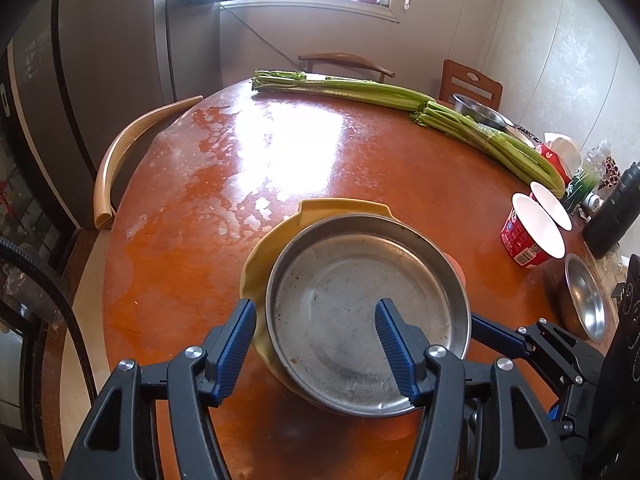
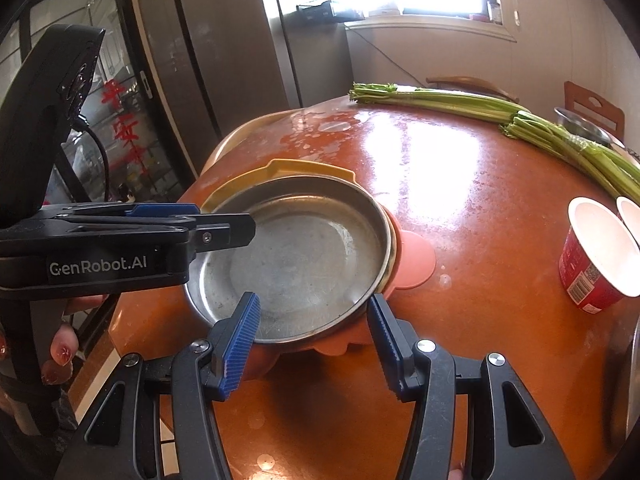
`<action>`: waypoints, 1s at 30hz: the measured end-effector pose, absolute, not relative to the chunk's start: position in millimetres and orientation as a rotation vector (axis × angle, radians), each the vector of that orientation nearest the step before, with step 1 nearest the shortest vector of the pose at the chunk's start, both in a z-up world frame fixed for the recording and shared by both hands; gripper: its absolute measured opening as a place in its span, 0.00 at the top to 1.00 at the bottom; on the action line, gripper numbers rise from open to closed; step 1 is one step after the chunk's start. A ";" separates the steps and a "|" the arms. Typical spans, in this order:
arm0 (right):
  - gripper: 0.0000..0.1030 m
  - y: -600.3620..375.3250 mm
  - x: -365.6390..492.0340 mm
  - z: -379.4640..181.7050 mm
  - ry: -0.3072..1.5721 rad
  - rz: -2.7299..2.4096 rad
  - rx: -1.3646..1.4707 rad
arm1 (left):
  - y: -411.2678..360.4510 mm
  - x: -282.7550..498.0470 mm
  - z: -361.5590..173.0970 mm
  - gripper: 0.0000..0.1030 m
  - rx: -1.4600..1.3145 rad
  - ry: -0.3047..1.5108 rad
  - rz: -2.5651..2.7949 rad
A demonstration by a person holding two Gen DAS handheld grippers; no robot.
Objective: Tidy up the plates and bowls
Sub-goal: 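Open both grippers to release the steel tray onto the stack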
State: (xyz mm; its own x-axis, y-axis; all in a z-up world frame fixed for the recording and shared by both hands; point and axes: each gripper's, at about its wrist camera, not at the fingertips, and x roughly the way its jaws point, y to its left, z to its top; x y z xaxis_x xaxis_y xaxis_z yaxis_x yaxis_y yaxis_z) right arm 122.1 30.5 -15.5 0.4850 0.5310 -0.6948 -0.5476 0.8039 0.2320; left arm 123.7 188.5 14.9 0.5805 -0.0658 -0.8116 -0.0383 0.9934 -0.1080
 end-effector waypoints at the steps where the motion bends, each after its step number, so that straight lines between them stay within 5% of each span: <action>1: 0.44 30.7 122.1 -14.8 0.837 0.654 -0.022 | 188.5 122.6 16.0 0.40 -0.120 0.949 -0.020; 30: 0.40 -8.0 116.5 3.9 0.787 0.616 0.046 | 209.3 103.1 -3.7 0.36 -0.295 0.995 -0.046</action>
State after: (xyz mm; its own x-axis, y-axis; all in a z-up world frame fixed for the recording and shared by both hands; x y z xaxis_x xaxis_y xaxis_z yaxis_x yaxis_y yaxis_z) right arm 116.5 -8.0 3.9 0.5407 0.5354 -0.6489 -0.5019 0.8243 0.2619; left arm 103.1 209.3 -3.7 0.5470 -0.1723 -0.8192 -0.0955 0.9594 -0.2655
